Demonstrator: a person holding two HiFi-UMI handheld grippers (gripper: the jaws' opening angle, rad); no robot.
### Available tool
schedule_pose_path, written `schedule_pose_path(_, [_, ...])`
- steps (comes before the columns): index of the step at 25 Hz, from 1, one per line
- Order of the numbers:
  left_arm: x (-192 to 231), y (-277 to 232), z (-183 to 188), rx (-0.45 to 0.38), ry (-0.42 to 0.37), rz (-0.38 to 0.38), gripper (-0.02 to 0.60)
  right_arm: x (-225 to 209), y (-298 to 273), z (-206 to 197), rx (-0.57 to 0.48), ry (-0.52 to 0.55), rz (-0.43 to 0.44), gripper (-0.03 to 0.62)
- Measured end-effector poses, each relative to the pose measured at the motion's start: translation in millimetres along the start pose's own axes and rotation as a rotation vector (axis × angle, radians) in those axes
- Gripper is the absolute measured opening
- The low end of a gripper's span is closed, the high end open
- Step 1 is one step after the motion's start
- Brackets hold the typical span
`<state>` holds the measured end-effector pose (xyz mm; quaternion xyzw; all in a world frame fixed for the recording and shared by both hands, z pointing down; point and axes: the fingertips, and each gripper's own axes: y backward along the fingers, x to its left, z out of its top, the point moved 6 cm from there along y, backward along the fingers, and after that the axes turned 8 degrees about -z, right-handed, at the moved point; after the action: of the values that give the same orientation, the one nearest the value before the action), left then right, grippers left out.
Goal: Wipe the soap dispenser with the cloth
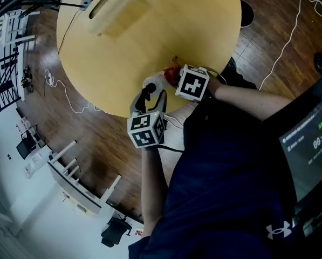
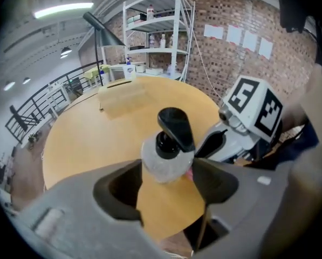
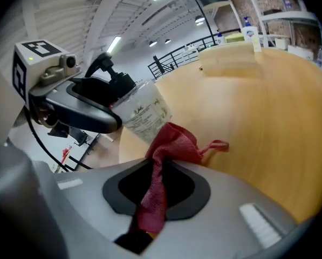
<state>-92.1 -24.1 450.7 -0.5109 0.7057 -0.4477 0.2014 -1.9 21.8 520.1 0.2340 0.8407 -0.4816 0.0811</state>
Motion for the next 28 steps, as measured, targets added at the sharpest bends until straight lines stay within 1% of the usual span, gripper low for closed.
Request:
schedule_pose_path(1, [1.3, -0.5, -0.3, 0.01, -0.029, -0.006, 0.293, 2.9, 5.7, 1.3, -0.017, 0.006, 0.025, 0.057])
schedule_pose_path(2, [3.5, -0.3, -2.1, 0.024, -0.075, -0.012, 0.291, 6.4, 14.6, 5.3, -0.055, 0.028, 0.041, 0.057])
schedule_pose_path(5, [11.3, 0.9, -6.7, 0.089, -0.274, -0.03, 0.288, 11.4, 46.2, 30.4, -0.225, 0.136, 0.043, 0.057])
schedule_pose_path(6, [12.8, 0.9, -8.0, 0.123, -0.358, -0.031, 0.288, 9.9, 49.9, 36.5, -0.252, 0.159, 0.037, 0.057])
schedule_pose_path(7, [14.2, 0.6, -10.3, 0.165, -0.459, -0.025, 0.283, 7.1, 47.9, 38.9, -0.249, 0.176, 0.029, 0.057])
schedule_pose_path(9, [16.8, -1.4, -15.6, 0.256, -0.662, 0.004, 0.257, -0.6, 31.8, 34.6, -0.171, 0.203, -0.004, 0.057])
schedule_pose_path(10, [17.8, -3.1, -17.2, 0.289, -0.72, 0.015, 0.24, -3.8, 22.2, 29.9, -0.117, 0.215, -0.022, 0.057])
schedule_pose_path(11, [18.2, -5.1, -18.2, 0.307, -0.733, 0.02, 0.225, -5.0, 14.0, 24.6, -0.064, 0.225, -0.033, 0.057])
schedule_pose_path(12, [17.6, -6.5, -19.1, 0.308, -0.704, 0.015, 0.225, -3.7, 7.9, 18.7, -0.019, 0.232, -0.034, 0.057])
schedule_pose_path(13, [15.9, -6.8, -19.8, 0.292, -0.641, 0.0, 0.227, 0.1, 4.0, 12.9, 0.017, 0.238, -0.024, 0.057])
schedule_pose_path(14, [13.1, -5.6, -19.8, 0.263, -0.551, -0.026, 0.247, 5.7, 2.4, 8.1, 0.04, 0.242, -0.006, 0.057])
schedule_pose_path(15, [9.5, -3.2, -18.3, 0.225, -0.445, -0.059, 0.293, 12.0, 3.7, 5.4, 0.046, 0.245, 0.016, 0.057])
schedule_pose_path(16, [5.4, -0.3, -15.0, 0.184, -0.34, -0.09, 0.34, 17.9, 8.2, 5.5, 0.032, 0.245, 0.038, 0.057])
schedule_pose_path(17, [1.6, 2.4, -10.4, 0.146, -0.256, -0.111, 0.361, 22.5, 16.2, 8.4, 0.002, 0.246, 0.053, 0.057])
schedule_pose_path(18, [-0.8, 4.3, -6.4, 0.115, -0.201, -0.114, 0.362, 25.4, 26.7, 13.8, -0.041, 0.247, 0.054, 0.057])
schedule_pose_path(19, [-1.3, 4.9, -4.1, 0.094, -0.177, -0.104, 0.36, 26.3, 38.0, 21.4, -0.09, 0.252, 0.038, 0.057])
schedule_pose_path(21, [3.2, 2.6, -5.6, 0.082, -0.189, -0.067, 0.357, 21.6, 54.7, 39.1, -0.178, 0.264, -0.026, 0.057])
schedule_pose_path(23, [8.1, -1.2, -6.1, 0.1, -0.233, -0.042, 0.326, 10.5, 53.6, 52.8, -0.212, 0.281, -0.074, 0.057])
schedule_pose_path(25, [9.3, -4.2, -2.6, 0.136, -0.304, -0.047, 0.319, -1.6, 35.9, 55.1, -0.167, 0.314, -0.075, 0.057])
schedule_pose_path(28, [11.7, -6.7, 0.1, 0.187, -0.46, -0.103, 0.318, -12.2, 9.5, 40.7, -0.038, 0.349, -0.049, 0.057])
